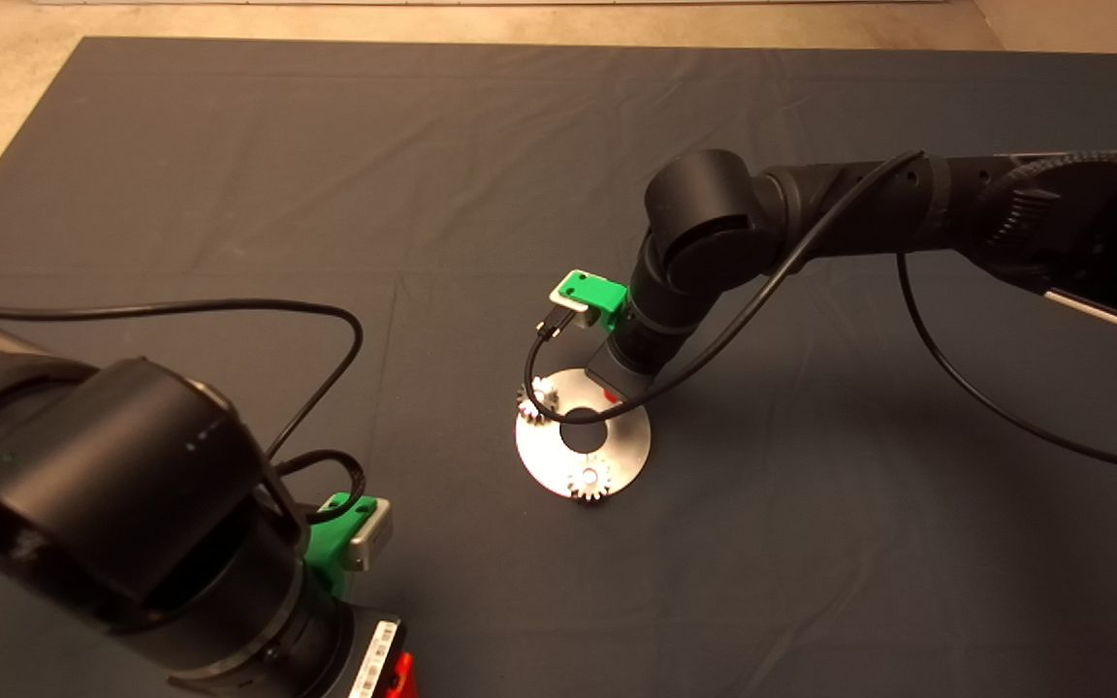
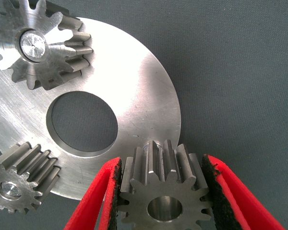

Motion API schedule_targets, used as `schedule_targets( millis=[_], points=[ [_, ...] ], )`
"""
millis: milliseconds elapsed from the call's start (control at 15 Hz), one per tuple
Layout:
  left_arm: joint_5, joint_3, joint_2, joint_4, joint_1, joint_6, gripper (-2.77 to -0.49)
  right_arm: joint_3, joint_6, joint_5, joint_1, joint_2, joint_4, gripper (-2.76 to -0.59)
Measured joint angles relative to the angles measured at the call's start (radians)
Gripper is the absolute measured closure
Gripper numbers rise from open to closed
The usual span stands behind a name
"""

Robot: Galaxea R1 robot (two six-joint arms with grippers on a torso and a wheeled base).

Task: Install three planetary gears onto the carrier pins

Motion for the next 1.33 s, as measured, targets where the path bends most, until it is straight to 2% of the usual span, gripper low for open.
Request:
schedule_targets(
  millis=[1333],
  points=[
    [0.000,0.000,0.000,0.000,0.000,0.000,-2.33,0.000,0.000,-0.003,-0.028,-0.005,-0.002,-1.07]
  ],
)
